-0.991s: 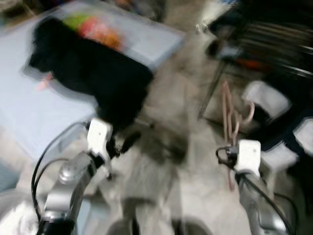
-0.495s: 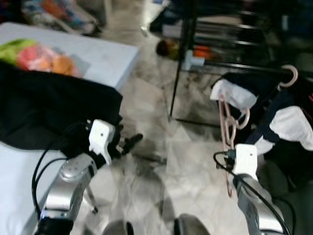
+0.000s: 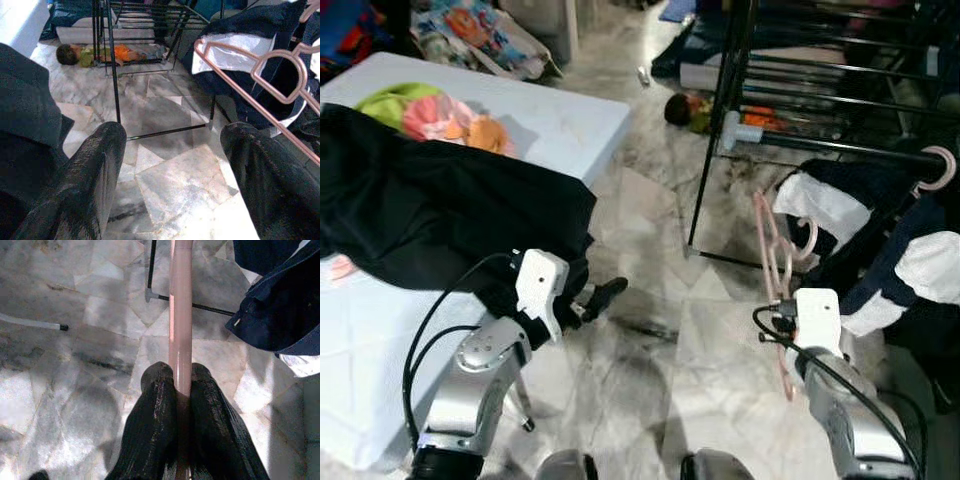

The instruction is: Hang hanger

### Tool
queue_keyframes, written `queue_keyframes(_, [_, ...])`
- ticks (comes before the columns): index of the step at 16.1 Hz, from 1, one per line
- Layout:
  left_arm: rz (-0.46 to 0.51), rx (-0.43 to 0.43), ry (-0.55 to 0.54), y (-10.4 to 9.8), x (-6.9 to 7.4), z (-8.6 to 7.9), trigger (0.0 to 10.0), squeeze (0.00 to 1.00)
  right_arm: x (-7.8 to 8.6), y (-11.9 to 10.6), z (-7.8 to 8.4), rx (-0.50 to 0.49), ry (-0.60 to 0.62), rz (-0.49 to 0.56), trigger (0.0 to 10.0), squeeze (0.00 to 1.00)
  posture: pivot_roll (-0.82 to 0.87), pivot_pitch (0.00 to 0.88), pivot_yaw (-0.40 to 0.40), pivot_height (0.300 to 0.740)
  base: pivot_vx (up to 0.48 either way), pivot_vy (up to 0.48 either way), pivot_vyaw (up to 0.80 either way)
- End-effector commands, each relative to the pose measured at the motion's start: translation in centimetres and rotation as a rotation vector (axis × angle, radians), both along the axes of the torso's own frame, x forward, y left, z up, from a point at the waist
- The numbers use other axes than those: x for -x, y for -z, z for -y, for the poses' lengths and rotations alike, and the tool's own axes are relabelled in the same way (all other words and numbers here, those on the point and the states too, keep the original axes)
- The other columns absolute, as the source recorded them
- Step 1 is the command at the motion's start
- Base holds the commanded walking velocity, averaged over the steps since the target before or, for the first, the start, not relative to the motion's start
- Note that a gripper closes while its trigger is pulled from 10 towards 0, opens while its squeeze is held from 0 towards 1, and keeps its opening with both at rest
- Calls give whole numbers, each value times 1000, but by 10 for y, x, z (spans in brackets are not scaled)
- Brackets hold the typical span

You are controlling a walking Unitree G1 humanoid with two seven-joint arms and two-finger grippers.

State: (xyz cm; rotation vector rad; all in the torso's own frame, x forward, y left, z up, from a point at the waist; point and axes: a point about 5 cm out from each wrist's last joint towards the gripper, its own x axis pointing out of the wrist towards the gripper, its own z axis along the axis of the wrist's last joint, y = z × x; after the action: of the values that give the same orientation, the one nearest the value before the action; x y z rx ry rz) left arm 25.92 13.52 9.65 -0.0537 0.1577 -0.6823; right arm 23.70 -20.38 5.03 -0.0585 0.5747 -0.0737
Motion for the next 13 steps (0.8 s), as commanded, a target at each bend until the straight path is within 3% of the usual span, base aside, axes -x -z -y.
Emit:
queue_keyframes(1, [15,-6,10,-4,0,-1,10000,0,-9,-6,-9,9,-33,24,10000,0,-76,104,12,740,405,259,0])
queue_keyframes(5, [21,-3,17,-5,1,1,10000,0,-25,-19,-7,38,-23,83,10000,0,-75,106,11,740,420,127,0])
queue_keyframes(8, [28,-9,27,-5,0,2,10000,0,-37,-34,3,75,34,171,10000,0,-74,123,8,740,455,0,0])
queue_keyframes(13, [19,-10,37,-3,4,4,10000,0,-40,-34,-1,79,92,190,10000,0,-69,133,9,740,0,0,0])
